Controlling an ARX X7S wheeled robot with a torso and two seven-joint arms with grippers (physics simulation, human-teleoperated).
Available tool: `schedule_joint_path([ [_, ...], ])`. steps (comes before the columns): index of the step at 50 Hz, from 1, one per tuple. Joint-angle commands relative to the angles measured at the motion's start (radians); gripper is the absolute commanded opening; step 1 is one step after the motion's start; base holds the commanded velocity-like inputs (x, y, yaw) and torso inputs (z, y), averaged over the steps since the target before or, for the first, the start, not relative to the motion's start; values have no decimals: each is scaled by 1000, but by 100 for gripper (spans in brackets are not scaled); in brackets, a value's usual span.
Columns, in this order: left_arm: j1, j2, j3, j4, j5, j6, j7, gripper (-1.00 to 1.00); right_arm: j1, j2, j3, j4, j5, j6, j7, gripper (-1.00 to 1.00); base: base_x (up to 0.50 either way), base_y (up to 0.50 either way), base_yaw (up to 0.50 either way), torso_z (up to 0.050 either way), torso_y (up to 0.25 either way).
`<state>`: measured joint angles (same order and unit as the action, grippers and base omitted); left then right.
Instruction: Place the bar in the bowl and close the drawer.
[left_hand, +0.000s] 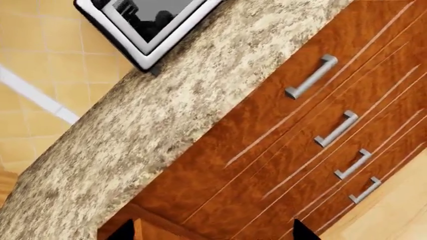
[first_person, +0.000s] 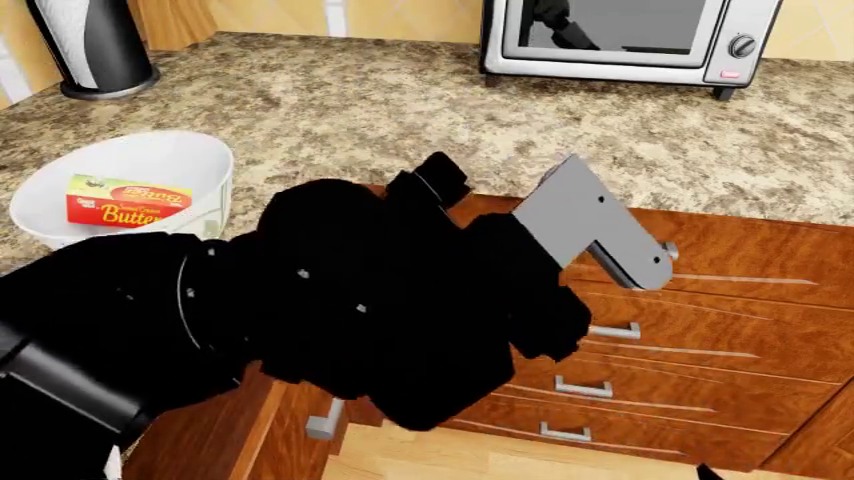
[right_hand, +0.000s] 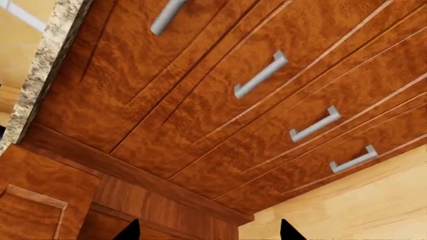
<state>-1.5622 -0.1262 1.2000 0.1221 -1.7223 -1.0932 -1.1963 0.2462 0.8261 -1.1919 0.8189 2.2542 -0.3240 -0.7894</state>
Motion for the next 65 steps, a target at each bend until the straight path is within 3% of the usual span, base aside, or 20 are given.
schedule_joint_path([
  [1,66,114,118,-9,90,13,-30,100,-9,-7,5,13,6,9,-9,100,0,0,0,0,0],
  [3,63,124,146,-12,96,31,-17,100,-5,-16,4,37,8,21,-18,100,0,0,0,0,0],
  [8,-19,126,344,17,53,203,17,100,-8,-15,6,30,7,18,-15,100,0,0,0,0,0],
  [11,-10,126,377,33,66,207,19,100,-8,-17,7,34,7,21,-16,100,0,0,0,0,0],
  [24,87,126,373,27,146,121,30,100,3,-41,5,86,7,48,-35,100,0,0,0,0,0],
  [60,343,126,356,-78,456,-58,241,100,60,-173,-6,404,15,182,-163,100,0,0,0,0,0],
  [65,358,126,353,-105,483,-84,253,100,49,-159,0,371,15,168,-151,100,0,0,0,0,0],
])
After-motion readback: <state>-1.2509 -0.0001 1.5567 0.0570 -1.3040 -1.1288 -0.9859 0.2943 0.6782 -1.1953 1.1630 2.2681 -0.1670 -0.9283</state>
